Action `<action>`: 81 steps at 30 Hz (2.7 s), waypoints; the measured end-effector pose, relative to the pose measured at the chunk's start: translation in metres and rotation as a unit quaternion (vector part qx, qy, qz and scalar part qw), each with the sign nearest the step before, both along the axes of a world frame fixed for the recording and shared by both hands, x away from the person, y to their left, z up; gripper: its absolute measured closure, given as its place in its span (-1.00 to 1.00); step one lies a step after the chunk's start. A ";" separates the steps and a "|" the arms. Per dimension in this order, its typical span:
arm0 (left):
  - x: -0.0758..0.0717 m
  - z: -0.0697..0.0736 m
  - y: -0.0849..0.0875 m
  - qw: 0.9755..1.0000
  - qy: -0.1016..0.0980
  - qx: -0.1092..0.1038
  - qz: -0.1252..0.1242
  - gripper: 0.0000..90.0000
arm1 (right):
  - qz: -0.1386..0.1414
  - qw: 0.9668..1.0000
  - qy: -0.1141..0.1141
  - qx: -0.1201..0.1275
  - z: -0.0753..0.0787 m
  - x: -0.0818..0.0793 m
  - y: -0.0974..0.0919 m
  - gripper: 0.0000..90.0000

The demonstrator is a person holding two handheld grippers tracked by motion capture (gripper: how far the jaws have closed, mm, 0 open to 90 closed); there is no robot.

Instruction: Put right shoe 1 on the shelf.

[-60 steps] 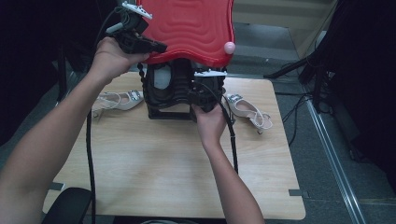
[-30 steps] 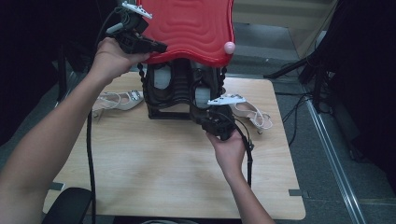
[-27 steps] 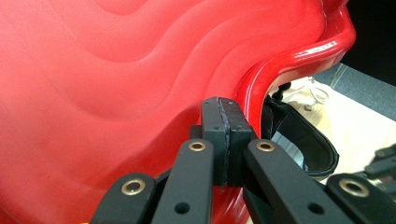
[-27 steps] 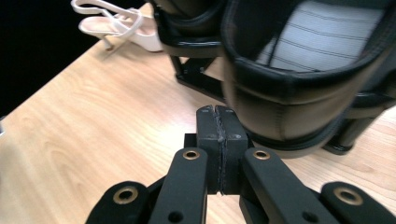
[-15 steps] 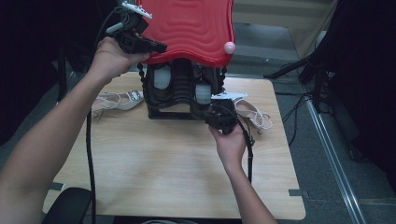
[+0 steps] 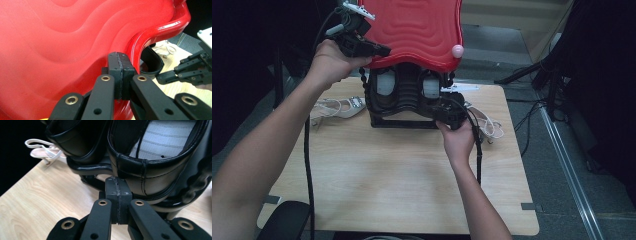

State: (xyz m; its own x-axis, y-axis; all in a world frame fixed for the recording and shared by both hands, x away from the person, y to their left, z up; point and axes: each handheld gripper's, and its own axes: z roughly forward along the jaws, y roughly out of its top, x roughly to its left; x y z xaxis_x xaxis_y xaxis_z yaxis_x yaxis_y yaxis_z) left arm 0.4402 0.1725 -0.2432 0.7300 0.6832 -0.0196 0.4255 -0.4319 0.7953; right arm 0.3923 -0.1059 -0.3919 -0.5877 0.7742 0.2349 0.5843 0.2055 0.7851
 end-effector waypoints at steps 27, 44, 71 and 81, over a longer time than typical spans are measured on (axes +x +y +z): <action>-0.006 0.008 0.006 1.000 0.003 -0.020 0.007 0.88 | 0.019 1.000 0.000 0.009 -0.002 -0.004 -0.014 0.93; -0.050 -0.003 0.027 0.998 0.023 -0.040 -0.036 0.27 | 0.062 0.998 -0.011 0.030 -0.016 -0.034 -0.030 0.32; -0.089 -0.073 0.049 0.997 0.055 -0.041 -0.024 0.13 | 0.104 0.994 -0.009 0.017 -0.045 -0.063 -0.040 0.26; -0.097 -0.105 0.061 0.997 0.053 -0.052 -0.031 0.33 | 0.100 0.995 -0.009 0.027 -0.059 -0.070 -0.046 0.27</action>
